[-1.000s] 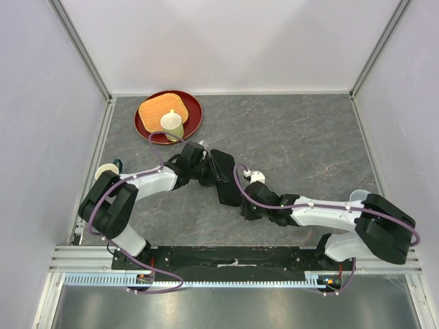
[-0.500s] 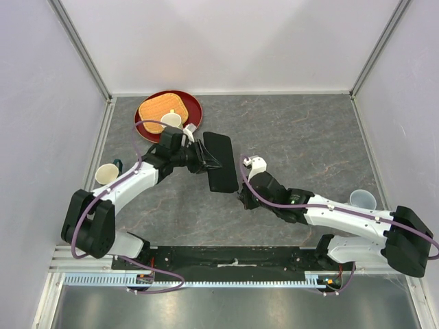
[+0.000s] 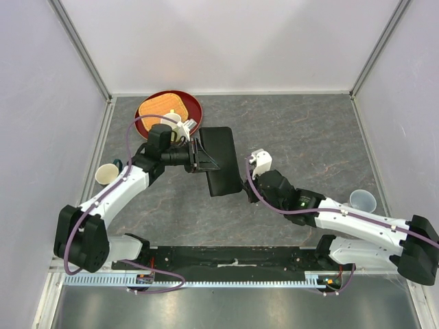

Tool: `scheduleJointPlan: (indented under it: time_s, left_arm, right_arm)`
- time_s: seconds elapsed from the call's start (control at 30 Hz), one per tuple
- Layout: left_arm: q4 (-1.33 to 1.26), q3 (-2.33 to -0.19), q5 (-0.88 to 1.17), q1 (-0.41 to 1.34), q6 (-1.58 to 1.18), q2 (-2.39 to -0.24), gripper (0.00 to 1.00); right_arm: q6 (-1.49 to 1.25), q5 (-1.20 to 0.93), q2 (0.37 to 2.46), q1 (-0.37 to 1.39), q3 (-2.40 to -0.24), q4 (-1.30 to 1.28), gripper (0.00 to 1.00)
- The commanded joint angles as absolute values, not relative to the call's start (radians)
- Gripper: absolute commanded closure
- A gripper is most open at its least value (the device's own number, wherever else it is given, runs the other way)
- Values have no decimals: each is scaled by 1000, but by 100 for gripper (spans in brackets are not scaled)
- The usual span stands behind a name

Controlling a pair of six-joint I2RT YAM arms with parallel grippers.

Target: Sort the hair-cutting tools

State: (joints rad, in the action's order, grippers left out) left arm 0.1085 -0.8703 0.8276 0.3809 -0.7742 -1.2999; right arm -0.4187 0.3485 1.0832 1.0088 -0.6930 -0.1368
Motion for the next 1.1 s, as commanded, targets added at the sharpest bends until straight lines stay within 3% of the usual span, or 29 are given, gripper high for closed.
scheduleJointPlan:
  time_s: [0.0,0.5,0.77,1.07]
  left_arm:
    - [61,-871,1083,383,-683,-1233,98]
    - [38,-781,1241,387,-583,-1171,98]
    - [175,-756,1232,391,-494,-1101,98]
    - [318,-801,1220,406,-364,-1075,98]
  right_arm:
    - [-217,396,1031,1000,-710,-28,100]
    - [31,475,1031,1000,-808,104,100]
    - [123,506,1089,989,-880,124,100]
    - [360,236,1083,848,-977,40,100]
